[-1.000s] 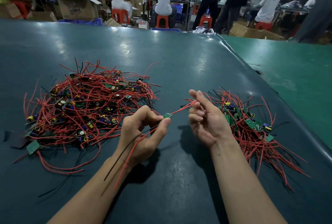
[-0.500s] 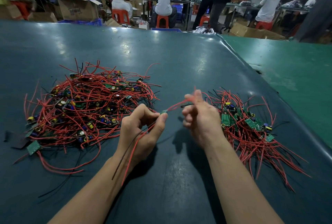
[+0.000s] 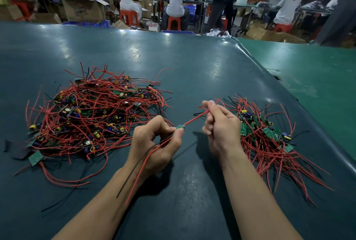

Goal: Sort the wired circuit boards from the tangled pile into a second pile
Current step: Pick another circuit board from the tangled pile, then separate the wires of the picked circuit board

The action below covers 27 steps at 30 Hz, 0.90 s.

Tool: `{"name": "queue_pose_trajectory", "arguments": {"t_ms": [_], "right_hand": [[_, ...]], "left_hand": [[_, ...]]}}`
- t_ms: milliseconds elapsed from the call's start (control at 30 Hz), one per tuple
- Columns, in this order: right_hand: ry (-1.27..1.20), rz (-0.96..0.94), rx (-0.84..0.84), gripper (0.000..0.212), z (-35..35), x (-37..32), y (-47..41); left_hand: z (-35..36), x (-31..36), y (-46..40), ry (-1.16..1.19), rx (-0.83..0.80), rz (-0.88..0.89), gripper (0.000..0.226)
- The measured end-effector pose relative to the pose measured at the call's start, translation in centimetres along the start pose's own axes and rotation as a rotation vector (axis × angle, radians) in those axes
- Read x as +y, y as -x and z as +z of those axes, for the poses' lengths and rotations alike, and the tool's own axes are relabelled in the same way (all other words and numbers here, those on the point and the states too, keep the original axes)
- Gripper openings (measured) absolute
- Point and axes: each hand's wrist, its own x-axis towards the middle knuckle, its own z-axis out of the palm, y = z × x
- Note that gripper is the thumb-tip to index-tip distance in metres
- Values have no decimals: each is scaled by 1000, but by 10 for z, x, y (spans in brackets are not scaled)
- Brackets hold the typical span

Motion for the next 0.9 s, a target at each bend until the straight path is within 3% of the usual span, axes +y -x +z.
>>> {"name": "queue_pose_trajectory", "arguments": {"t_ms": [167,267,400,500,567,633,733,833,900], "right_hand": [[-63,-63,99,32,-1,0,-3],[-129,-4,155,40,1,-2,-4],[-144,-12,135,39,0,-5,-4],[-179,97,-108,32,5,-6,3],[-50,231,-351,45,12,2,15],[143,250,-574,37,20,14,29],[293,2,-603,11,24,26,37],[611,-449,-456,12,22,30,33],[733,-646,-390,12,22,29,35]], "left_hand": [[-2,1,2,29,19,49,27],[-3,2,2,41,10,98,27],[-1,2,3,17,6,119,27],[1,2,-1,96,134,-95,25],[0,1,-7,249,189,-265,23],[-4,0,-13,427,155,-408,25],[-6,-4,-18,553,82,-584,37],[-3,-6,-20,608,93,-681,40],[-1,-7,-21,624,94,-671,40]]}}
